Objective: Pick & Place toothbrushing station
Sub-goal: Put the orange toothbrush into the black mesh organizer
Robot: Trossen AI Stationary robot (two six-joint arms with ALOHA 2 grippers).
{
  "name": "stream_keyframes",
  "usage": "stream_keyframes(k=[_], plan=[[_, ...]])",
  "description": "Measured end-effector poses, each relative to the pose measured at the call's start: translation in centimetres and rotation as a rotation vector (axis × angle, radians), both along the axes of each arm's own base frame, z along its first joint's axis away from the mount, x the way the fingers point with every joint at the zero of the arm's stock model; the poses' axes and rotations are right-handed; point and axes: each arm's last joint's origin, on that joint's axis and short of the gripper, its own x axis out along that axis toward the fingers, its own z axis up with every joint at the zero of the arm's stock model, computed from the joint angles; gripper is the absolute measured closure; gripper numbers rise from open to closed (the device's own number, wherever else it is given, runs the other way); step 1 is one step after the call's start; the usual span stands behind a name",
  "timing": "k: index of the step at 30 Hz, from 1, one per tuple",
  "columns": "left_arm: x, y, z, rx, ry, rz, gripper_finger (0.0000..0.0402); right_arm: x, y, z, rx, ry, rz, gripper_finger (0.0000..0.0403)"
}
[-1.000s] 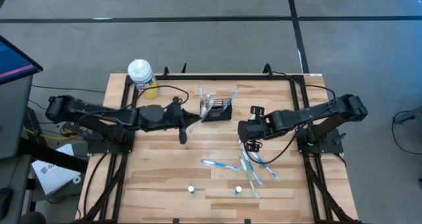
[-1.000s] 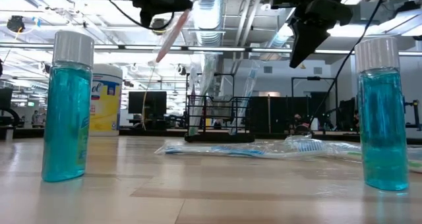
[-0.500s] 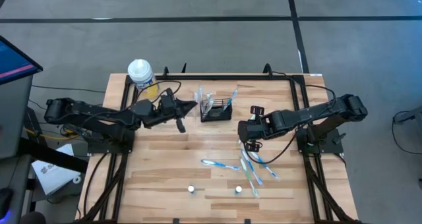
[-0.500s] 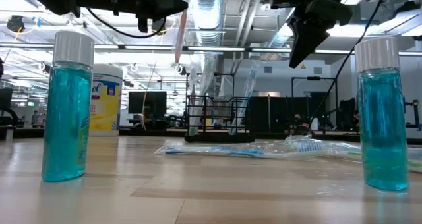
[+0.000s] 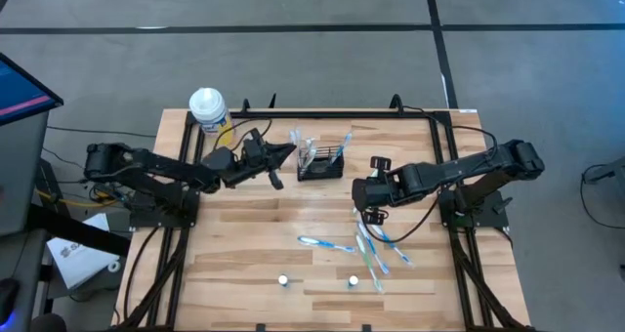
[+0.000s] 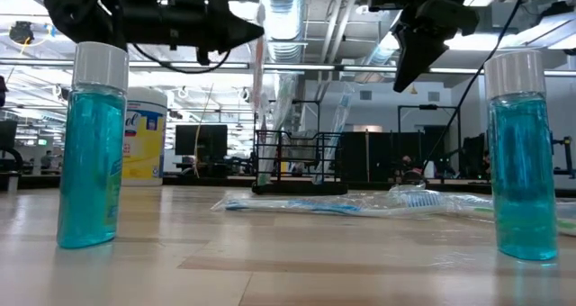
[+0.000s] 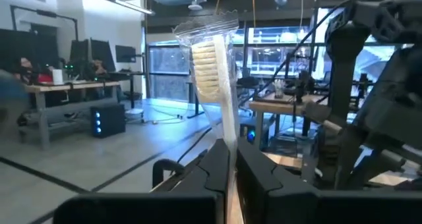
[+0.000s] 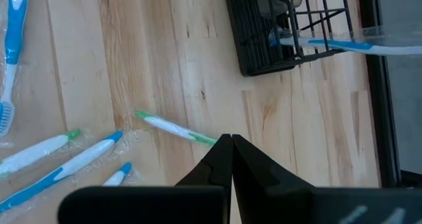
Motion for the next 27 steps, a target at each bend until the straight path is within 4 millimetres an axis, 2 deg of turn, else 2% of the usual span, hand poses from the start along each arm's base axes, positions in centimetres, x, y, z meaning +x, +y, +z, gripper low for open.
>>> stream_keyframes(k=[5, 14, 22, 27], plan=[[0.6, 0.5, -0.9, 0.021, -0.004, 0.02, 0.0398, 0.0, -0.1, 0.0, -0.039, -0.005, -0.01, 0.0403], [0.6, 1.6, -1.2, 0.029, -0.009, 0.064, 0.0399, 0.0, -0.1, 0.1, -0.046, -0.001, 0.009, 0.0403], [0.6, 1.9, -1.3, 0.045, -0.006, 0.078, 0.0399, 0.0, -0.1, 0.1, -0.046, -0.002, 0.009, 0.0403], [1.1, 2.0, -2.0, 0.044, -0.01, 0.077, 0.0398, 0.1, -0.1, 0.1, -0.045, -0.01, 0.01, 0.0403]])
